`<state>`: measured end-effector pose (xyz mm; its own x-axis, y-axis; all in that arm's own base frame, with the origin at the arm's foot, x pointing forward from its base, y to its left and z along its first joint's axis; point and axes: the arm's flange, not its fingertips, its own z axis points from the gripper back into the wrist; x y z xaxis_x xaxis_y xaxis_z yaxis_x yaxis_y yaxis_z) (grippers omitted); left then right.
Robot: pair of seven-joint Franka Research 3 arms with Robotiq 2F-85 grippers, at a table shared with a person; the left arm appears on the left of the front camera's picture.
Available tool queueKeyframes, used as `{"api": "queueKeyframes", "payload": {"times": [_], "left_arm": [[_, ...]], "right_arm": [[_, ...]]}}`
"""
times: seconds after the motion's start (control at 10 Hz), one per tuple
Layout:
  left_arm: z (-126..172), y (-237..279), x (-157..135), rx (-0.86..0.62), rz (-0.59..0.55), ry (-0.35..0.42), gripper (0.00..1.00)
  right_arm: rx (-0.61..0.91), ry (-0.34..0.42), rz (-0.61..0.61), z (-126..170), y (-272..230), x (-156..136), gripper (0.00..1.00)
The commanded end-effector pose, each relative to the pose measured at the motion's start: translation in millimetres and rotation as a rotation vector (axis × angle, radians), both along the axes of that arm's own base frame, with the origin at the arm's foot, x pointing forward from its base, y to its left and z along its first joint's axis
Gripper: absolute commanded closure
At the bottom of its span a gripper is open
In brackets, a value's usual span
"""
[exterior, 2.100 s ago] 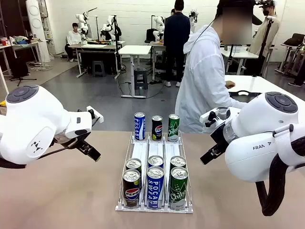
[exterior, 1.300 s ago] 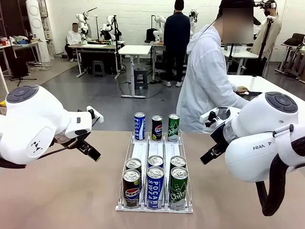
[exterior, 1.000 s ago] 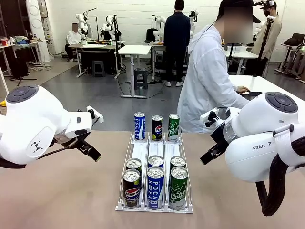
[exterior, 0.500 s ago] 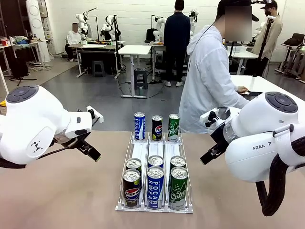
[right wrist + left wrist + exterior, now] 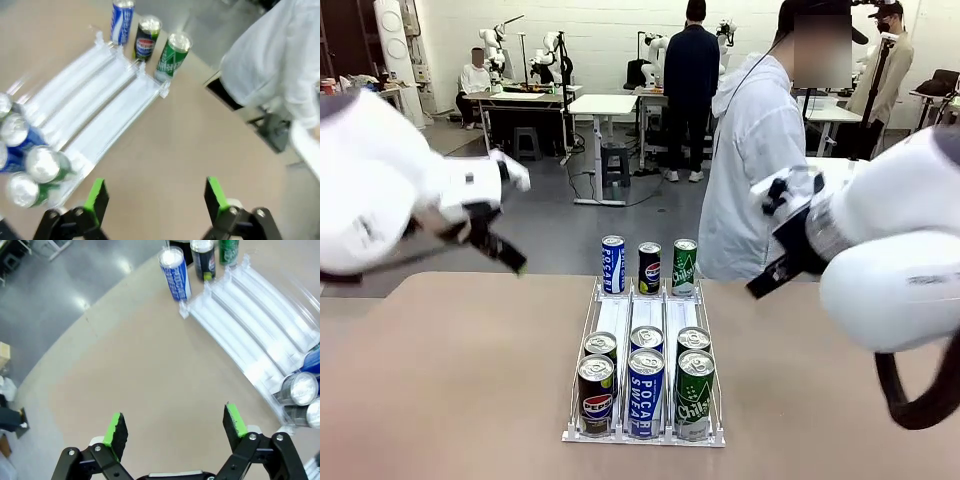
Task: Retrieve and hand over the desired beverage to the person.
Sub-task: Pick up a can of the same type that the person held from the Automatic Can Dispenser.
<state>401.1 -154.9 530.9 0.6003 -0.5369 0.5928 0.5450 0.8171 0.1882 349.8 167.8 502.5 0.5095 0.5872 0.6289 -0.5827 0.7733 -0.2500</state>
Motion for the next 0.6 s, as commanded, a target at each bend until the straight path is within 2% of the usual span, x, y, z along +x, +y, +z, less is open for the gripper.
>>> {"api": "queueKeyframes", "payload": {"times": [0.0,0.1,0.2,0.3,0.4,0.5], "left_arm": [[68,-18,10,0.018,-0.016,0.010,0.00],[99,-27,6,0.020,0.002,-0.020,0.00],[113,-33,-4,0.027,0.036,-0.074,0.00],[95,-16,-7,0.004,-0.019,-0.032,0.00],[95,-16,-7,0.004,-0.019,-0.032,0.00],[125,-27,-10,0.004,-0.019,-0.056,0.00]], "right_arm": [[0.008,-0.008,0.007,58,-12,-29,0.00],[-0.021,-0.005,-0.012,77,-11,-36,0.00],[-0.055,0.000,-0.046,84,-12,-38,0.00],[0.006,-0.037,-0.003,70,-13,-39,0.00],[0.006,-0.037,-0.003,70,-13,-39,0.00],[-0.005,-0.028,-0.011,93,-17,-49,0.00]]}}
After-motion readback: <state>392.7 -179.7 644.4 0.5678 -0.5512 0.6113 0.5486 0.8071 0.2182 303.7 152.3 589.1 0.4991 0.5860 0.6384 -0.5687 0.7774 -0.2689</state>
